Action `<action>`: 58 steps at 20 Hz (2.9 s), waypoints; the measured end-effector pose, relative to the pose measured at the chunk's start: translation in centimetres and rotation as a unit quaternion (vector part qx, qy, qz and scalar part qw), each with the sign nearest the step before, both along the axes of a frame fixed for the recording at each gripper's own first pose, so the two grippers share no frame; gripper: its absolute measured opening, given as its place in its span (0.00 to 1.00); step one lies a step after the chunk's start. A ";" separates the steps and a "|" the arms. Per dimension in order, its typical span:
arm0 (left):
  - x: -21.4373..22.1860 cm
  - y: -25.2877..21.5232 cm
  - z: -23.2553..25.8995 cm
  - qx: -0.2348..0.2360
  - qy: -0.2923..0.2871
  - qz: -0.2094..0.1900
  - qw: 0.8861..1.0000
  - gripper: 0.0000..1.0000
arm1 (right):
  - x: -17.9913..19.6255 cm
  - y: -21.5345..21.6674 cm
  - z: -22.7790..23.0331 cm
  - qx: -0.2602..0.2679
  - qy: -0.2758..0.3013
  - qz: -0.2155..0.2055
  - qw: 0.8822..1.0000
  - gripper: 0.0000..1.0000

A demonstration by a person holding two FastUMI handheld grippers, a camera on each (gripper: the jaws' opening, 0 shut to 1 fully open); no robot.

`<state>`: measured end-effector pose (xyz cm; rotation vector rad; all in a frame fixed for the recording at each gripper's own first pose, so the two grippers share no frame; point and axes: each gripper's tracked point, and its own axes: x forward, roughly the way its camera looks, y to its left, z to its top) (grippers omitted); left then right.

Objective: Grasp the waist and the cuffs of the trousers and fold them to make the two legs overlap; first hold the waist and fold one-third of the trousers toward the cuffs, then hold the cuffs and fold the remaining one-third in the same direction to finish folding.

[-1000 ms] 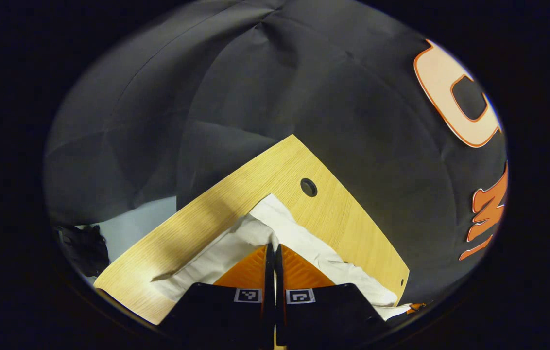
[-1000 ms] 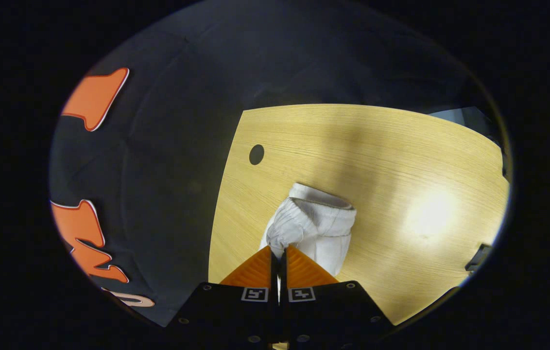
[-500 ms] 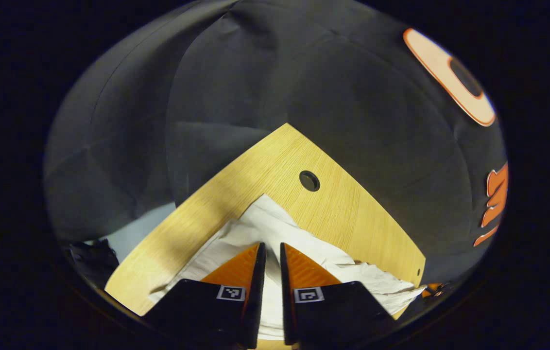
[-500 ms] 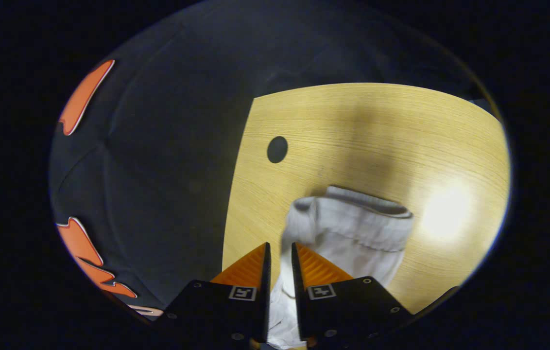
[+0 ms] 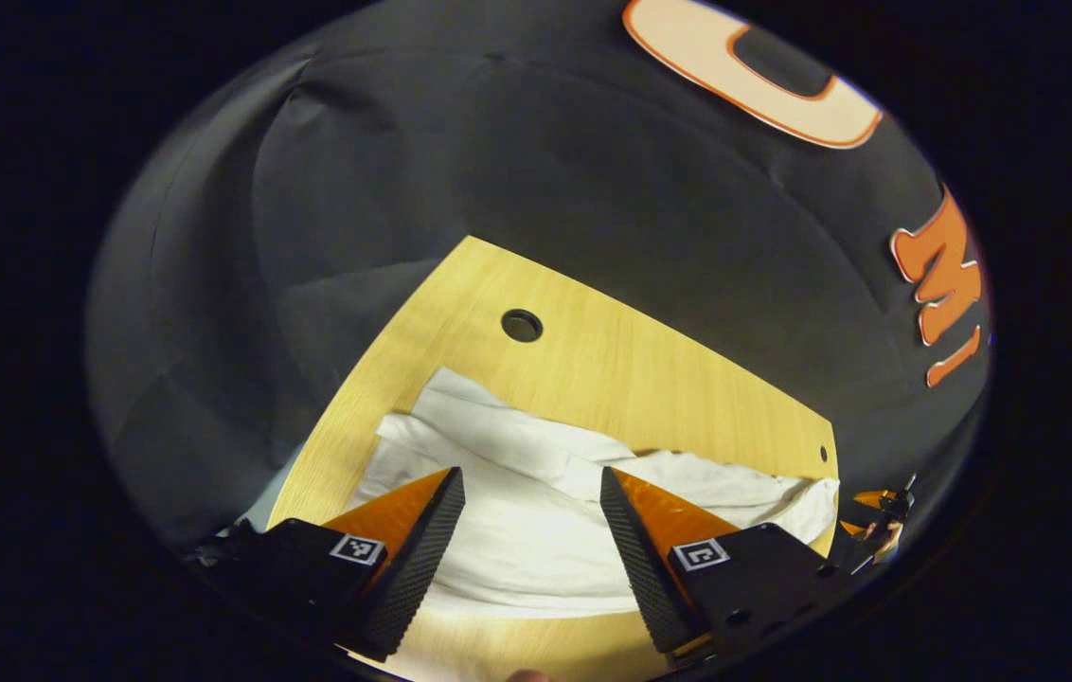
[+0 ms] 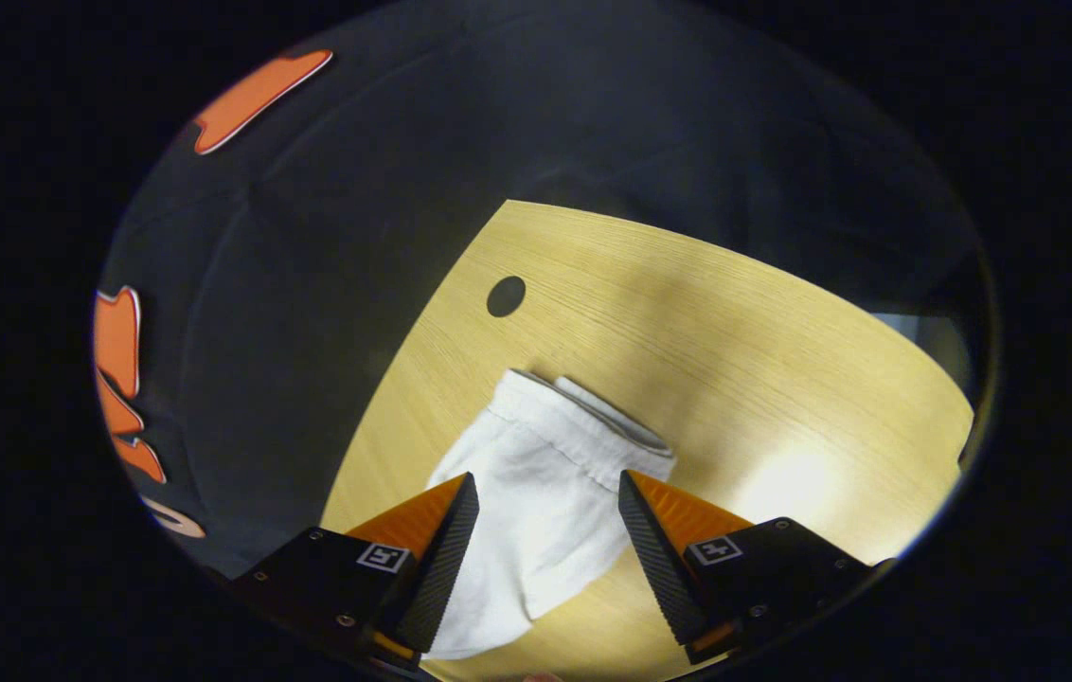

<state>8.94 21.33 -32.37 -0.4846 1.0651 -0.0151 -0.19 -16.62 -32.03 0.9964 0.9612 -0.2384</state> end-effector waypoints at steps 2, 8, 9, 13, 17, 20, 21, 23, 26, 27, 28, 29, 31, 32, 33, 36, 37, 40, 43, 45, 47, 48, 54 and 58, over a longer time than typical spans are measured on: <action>-0.8 -0.7 1.1 -0.001 0.011 -0.011 1.000 0.96 | -1.4 0.6 -1.3 -0.018 0.021 0.018 0.999 0.96; -3.9 -0.9 2.8 0.068 0.028 -0.060 0.995 1.00 | -1.7 2.5 -4.4 -0.020 0.052 0.043 0.997 0.99; -4.2 -1.2 2.9 0.076 0.022 -0.061 0.995 0.99 | -1.5 2.6 -4.9 -0.025 0.056 0.045 0.997 0.99; -5.7 -2.1 4.5 0.116 0.007 -0.076 0.990 1.00 | -0.9 3.4 -6.7 -0.041 0.070 0.049 0.996 0.99; -6.4 -4.5 4.6 0.131 -0.005 -0.087 0.988 0.99 | -0.8 1.8 -7.6 -0.089 0.087 0.017 0.992 0.93; -7.1 -6.4 5.2 0.118 -0.016 -0.079 0.990 0.99 | -0.8 1.2 -8.0 -0.121 0.074 0.011 0.990 0.47; -7.5 -7.3 5.1 0.110 -0.016 -0.074 0.991 0.99 | -0.7 1.4 -8.1 -0.108 0.058 -0.005 0.992 0.35; -8.4 -8.3 4.7 0.102 -0.010 -0.069 0.992 0.99 | -0.9 1.9 -7.9 -0.054 0.032 -0.037 0.997 0.10; -9.6 -9.4 4.4 0.103 -0.005 -0.064 0.993 0.99 | -0.4 1.8 -7.3 -0.032 -0.012 -0.041 0.999 0.04; -10.1 -9.5 4.6 0.101 -0.006 -0.059 0.993 0.99 | -0.2 1.7 -7.0 -0.043 -0.030 -0.033 0.998 0.04; -10.4 -9.7 4.8 0.100 -0.006 -0.057 0.993 0.99 | -0.2 1.5 -6.6 -0.050 -0.050 -0.029 0.997 0.04; -10.7 -9.7 4.9 0.101 -0.009 -0.054 0.993 1.00 | 0.1 1.3 -6.3 -0.052 -0.071 -0.029 0.996 0.04; -11.1 -10.1 4.8 0.100 -0.013 -0.054 0.993 0.99 | 0.3 1.2 -6.5 -0.060 -0.097 -0.028 0.993 0.03; -11.1 -10.3 4.9 0.096 -0.018 -0.055 0.994 0.99 | 0.5 1.6 -6.8 -0.062 -0.104 -0.024 0.992 0.03; -11.1 -10.4 5.0 0.089 -0.022 -0.058 0.994 0.99 | 0.5 1.5 -6.5 -0.066 -0.114 -0.022 0.991 0.03; -10.8 -10.1 4.6 0.071 -0.027 -0.065 0.995 0.99 | 0.6 1.2 -6.2 -0.077 -0.156 -0.023 0.984 0.03; -10.9 -10.2 4.5 0.067 -0.029 -0.070 0.995 0.99 | 0.8 1.2 -6.0 -0.079 -0.174 -0.022 0.981 0.03; -10.6 -10.1 4.9 0.065 -0.037 -0.078 0.994 0.99 | 1.1 1.2 -6.5 -0.103 -0.209 -0.006 0.973 0.03; -10.8 -9.8 4.9 0.057 -0.040 -0.078 0.995 0.99 | 1.3 1.2 -6.2 -0.129 -0.238 0.020 0.962 0.03; -10.9 -9.6 5.0 0.049 -0.038 -0.074 0.995 0.99 | 1.3 1.6 -6.5 -0.135 -0.259 0.038 0.956 0.03; -11.0 -9.1 4.9 0.044 -0.038 -0.070 0.996 0.99 | 1.2 1.6 -6.7 -0.143 -0.278 0.060 0.948 0.03; -11.0 -8.9 4.8 0.044 -0.038 -0.069 0.996 1.00 | 1.2 1.3 -7.0 -0.147 -0.285 0.069 0.945 0.03; -11.2 -7.7 4.6 0.030 -0.036 -0.055 0.997 0.99 | 1.1 1.8 -6.7 -0.135 -0.319 0.127 0.929 0.03; -11.2 -7.1 4.3 0.027 -0.032 -0.044 0.998 0.96 | 0.8 1.7 -6.8 -0.142 -0.337 0.173 0.915 0.03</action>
